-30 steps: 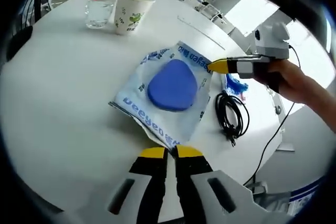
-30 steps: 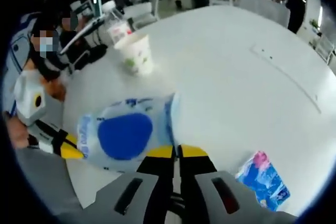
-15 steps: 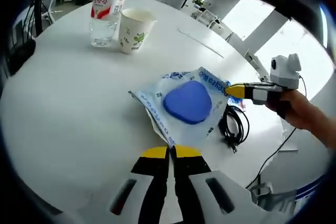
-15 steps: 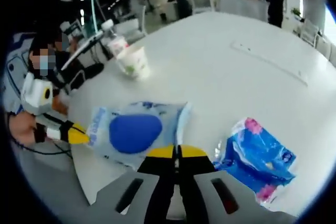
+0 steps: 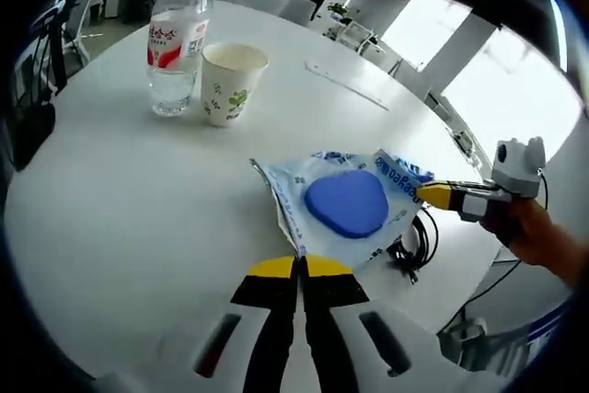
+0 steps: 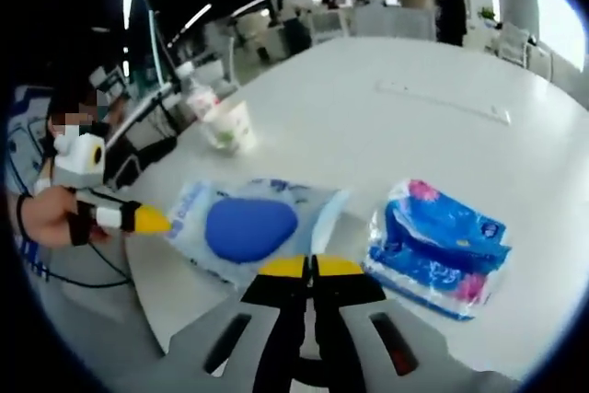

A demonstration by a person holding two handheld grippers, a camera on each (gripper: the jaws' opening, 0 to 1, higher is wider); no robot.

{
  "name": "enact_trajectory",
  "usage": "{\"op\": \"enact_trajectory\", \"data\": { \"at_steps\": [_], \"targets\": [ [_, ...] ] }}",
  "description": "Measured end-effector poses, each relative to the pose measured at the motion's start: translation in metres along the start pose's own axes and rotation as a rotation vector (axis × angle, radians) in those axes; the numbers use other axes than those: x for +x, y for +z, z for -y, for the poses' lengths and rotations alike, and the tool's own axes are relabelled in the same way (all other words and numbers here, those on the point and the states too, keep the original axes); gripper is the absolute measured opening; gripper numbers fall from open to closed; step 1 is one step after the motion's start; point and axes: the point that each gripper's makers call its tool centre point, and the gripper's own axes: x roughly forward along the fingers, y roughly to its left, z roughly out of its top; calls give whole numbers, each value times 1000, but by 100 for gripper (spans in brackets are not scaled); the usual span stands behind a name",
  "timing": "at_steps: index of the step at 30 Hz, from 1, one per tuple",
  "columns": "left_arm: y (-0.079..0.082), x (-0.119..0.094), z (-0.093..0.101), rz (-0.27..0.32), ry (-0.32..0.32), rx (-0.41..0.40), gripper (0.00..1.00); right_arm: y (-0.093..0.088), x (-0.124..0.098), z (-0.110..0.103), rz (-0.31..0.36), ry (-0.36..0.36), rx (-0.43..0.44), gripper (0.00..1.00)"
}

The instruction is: Arrange the tabletop items into an orderly group along one side of the table until the central work area is clear of visible clutter.

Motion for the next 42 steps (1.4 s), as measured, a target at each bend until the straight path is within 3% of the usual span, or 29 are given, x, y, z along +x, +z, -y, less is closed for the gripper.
{"op": "enact_trajectory", "data": {
  "at_steps": [11,18,23,42],
  "targets": [
    [34,11,-5,31,-4,26,0,-4,-10,-6,52,-31,59,0],
    [46,19,-5,42,-15,22,0,-5,-9,-5,53,-53,57,0],
    [51,24,-6,44,-15,29,0,2,-8,-2,65,-59,67,0],
    [96,42,-8,94,-3,24,0,36,7,8,94,-71,68,0]
  ]
}}
